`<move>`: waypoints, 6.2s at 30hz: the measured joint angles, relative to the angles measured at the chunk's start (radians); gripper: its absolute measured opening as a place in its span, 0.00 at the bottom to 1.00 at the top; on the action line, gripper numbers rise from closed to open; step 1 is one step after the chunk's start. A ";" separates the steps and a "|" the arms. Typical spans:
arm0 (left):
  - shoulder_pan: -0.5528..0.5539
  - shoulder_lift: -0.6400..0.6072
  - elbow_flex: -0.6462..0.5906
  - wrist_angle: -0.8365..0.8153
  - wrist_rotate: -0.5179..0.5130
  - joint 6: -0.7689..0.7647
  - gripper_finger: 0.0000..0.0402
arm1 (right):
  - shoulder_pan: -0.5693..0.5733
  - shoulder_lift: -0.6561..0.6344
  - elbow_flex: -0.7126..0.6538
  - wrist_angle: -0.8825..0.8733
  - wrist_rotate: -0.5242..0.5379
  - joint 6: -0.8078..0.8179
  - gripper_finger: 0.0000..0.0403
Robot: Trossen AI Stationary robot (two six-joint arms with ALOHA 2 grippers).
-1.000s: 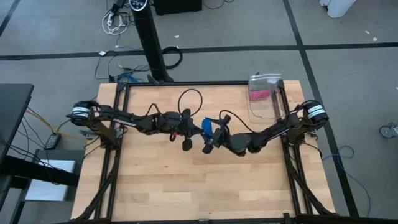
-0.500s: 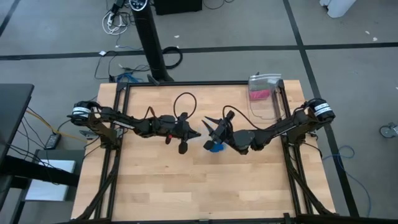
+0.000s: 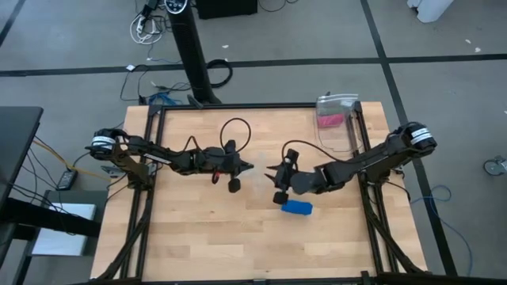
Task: Roll bandage
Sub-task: Put the blue rolled bandage into the transparent zip bag
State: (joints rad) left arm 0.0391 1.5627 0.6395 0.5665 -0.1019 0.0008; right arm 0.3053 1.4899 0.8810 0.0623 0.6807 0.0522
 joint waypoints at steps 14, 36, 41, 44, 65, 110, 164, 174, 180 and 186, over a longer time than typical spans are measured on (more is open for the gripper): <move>-0.060 0.000 0.002 0.071 -0.390 0.170 0.00 | -0.045 0.089 0.001 0.133 0.074 0.314 0.42; -0.147 0.000 0.002 0.212 -0.504 0.232 0.00 | -0.205 0.129 0.000 0.389 0.047 0.320 0.23; -0.147 0.000 0.002 0.217 -0.516 0.224 0.00 | -0.195 0.129 0.000 0.394 0.076 0.232 0.02; -0.143 0.000 0.002 0.216 -0.554 0.193 0.00 | -0.177 0.124 0.000 0.404 0.101 0.171 0.03; -0.078 0.001 0.002 0.180 -0.372 0.067 0.22 | -0.089 0.110 0.000 0.326 0.183 0.044 0.00; -0.290 -0.018 -0.152 0.824 -0.719 0.729 0.54 | -0.092 0.111 0.000 1.241 0.141 -0.249 0.00; -0.288 -0.018 -0.114 0.664 -0.910 0.705 0.00 | 0.033 0.111 0.001 0.911 0.389 -0.372 0.30; -0.288 -0.018 -0.152 0.379 -0.920 0.485 0.00 | 0.153 0.096 0.001 0.523 0.332 -0.259 0.24; -0.272 -0.020 -0.152 0.243 -0.774 0.317 0.00 | 0.150 0.028 0.001 0.406 0.260 -0.179 0.17; -0.244 -0.020 -0.152 0.127 -0.669 0.190 0.00 | 0.119 -0.047 0.001 0.207 0.226 -0.061 0.20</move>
State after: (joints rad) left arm -0.2051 1.5425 0.4877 0.6931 -0.7710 0.1906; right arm 0.4245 1.4428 0.8818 0.2695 0.9064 -0.0090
